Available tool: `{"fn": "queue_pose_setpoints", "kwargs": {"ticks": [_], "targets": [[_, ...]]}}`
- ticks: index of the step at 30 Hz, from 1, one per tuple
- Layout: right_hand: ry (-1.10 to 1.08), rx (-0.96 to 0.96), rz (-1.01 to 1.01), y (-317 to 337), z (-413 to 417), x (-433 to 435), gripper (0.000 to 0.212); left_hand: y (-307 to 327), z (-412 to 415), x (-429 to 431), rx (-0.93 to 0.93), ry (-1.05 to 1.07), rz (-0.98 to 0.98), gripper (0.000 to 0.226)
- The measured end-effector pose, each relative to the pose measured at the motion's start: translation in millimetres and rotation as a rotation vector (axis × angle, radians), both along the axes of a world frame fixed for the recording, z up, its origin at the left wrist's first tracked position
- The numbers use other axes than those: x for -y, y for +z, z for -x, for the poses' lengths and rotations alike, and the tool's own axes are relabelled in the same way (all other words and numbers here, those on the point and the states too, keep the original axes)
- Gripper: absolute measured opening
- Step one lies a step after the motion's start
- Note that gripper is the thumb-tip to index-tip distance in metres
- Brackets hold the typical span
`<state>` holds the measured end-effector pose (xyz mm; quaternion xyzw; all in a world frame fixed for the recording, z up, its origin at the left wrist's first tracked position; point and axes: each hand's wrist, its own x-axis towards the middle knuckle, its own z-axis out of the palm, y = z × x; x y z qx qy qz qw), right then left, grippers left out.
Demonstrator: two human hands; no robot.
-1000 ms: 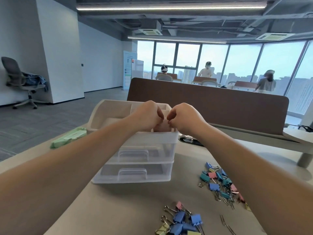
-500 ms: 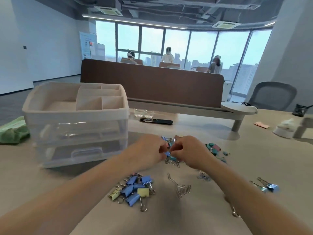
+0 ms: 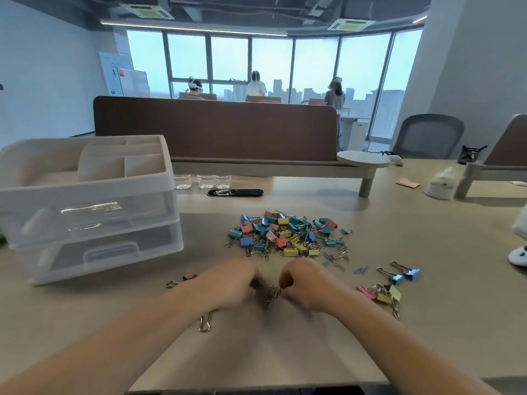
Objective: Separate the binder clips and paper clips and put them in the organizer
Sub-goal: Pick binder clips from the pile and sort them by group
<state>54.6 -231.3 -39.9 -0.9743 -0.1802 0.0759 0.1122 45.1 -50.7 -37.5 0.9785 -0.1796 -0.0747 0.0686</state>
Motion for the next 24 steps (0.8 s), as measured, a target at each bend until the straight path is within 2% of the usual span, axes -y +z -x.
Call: {"fn": "queue_pose_setpoints", "kwargs": {"ticks": [3,10,13,17,20,24], "targets": [[-0.001,0.039,-0.034,-5,2,-3,0.019,0,7,3,0.005,-0.023,0.019,0.027],[-0.013,0.032,-0.166,-7,6,3,0.02,4,19,5,0.054,-0.019,0.103,0.041],[0.002,0.03,-0.132,-6,7,10,0.026,7,21,3,0.05,0.025,0.178,0.044],[0.047,-0.021,-0.086,-4,7,10,0.033,7,22,6,0.011,0.062,0.066,0.054],[0.047,0.007,-0.075,-5,6,5,0.029,2,19,12,-0.013,0.031,-0.015,0.047],[0.043,0.06,-0.049,-9,6,-2,0.026,-3,12,13,0.001,0.038,0.063,0.031]]}}
